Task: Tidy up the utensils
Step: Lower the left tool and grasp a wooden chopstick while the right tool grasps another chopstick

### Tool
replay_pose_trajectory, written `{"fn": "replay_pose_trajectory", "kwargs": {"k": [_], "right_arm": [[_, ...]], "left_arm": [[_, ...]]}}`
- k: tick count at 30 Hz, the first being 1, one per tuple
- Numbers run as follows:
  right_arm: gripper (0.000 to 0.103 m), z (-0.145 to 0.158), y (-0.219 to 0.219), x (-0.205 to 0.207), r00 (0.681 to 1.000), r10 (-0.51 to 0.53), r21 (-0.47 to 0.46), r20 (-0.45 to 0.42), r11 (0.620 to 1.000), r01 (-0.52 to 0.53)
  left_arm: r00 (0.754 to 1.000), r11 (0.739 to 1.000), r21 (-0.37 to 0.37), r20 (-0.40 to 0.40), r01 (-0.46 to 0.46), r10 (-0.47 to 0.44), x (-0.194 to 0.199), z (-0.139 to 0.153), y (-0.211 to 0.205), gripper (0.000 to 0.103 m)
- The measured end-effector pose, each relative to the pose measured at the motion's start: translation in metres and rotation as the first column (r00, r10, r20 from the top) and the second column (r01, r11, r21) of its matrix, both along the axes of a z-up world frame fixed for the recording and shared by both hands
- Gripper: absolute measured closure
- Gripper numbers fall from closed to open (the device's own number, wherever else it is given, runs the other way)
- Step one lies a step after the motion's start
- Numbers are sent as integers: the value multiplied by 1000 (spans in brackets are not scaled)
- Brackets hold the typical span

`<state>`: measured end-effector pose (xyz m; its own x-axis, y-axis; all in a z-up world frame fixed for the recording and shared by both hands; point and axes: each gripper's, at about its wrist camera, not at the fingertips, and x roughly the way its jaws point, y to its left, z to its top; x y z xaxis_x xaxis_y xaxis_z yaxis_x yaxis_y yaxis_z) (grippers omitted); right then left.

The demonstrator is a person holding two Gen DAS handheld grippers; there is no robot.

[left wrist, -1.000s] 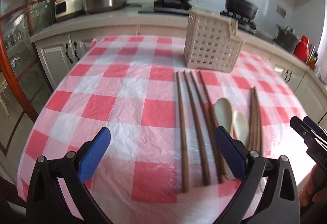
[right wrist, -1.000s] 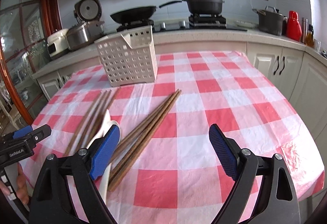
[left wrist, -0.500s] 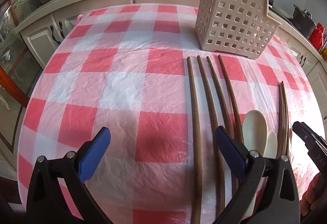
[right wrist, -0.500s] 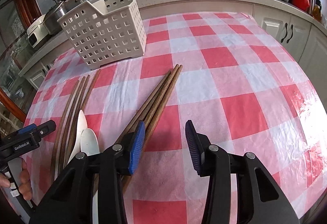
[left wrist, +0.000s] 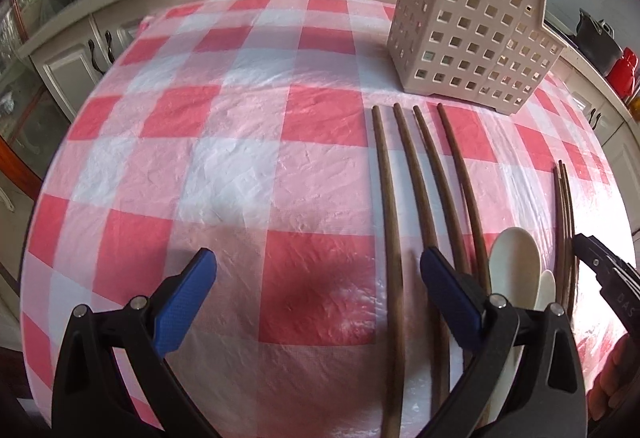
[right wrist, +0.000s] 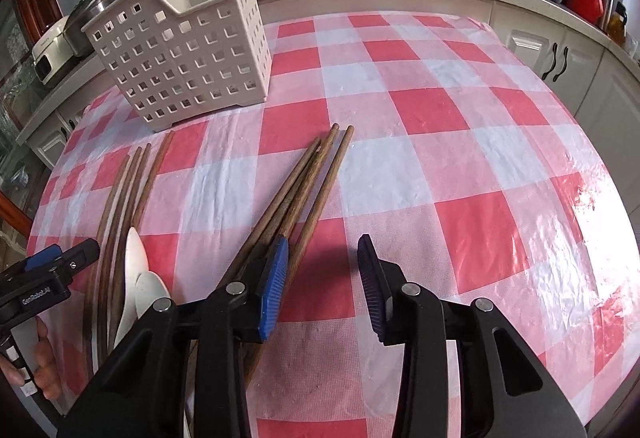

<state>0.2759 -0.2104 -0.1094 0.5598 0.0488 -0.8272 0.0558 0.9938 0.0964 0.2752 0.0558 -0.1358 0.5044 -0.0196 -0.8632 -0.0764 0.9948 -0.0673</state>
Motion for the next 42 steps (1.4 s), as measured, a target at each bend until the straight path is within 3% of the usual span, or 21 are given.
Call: {"fn": "replay_pose_trajectory", "kwargs": {"k": [5, 11, 18, 20, 23, 25, 29, 34, 37, 42], "right_arm": [[71, -1, 4, 8, 1000, -9, -43, 7, 999, 9], [78, -2, -1, 13, 1000, 9, -62, 13, 998, -8], [79, -1, -3, 16, 999, 47, -58, 10, 997, -46], [79, -1, -5, 18, 998, 63, -54, 7, 997, -62], [82, -2, -3, 22, 997, 83, -85, 5, 993, -82], [86, -2, 0, 20, 994, 105, -93, 10, 990, -104], [89, -2, -4, 15, 992, 128, -63, 22, 990, -126], [95, -1, -23, 6, 992, 116, 63, 51, 991, -120], [95, 2, -30, 1, 991, 108, 128, 83, 985, -118], [95, 15, -34, -7, 988, 91, 151, 127, 982, -109]], "left_arm": [[1000, 1000, -1, -20, -4, 4, 6, 0, 0, 6], [1000, 997, 76, -29, 2, 0, 17, 1, -9, 19], [999, 996, 79, -36, 35, -32, 30, 6, -22, 36], [999, 996, 79, -35, 43, -41, 33, 7, -25, 43], [997, 994, 83, -38, 66, -63, 34, 9, -33, 61], [995, 991, 94, -39, 93, -90, 33, 10, -42, 79], [995, 992, 84, -32, 98, -96, 33, 10, -47, 97], [996, 996, -39, 8, 85, -85, 26, 11, -32, 97], [996, 995, -63, 46, 76, -74, 19, 16, -28, 97], [992, 994, -75, 102, 80, -72, 3, 32, -26, 97]]}}
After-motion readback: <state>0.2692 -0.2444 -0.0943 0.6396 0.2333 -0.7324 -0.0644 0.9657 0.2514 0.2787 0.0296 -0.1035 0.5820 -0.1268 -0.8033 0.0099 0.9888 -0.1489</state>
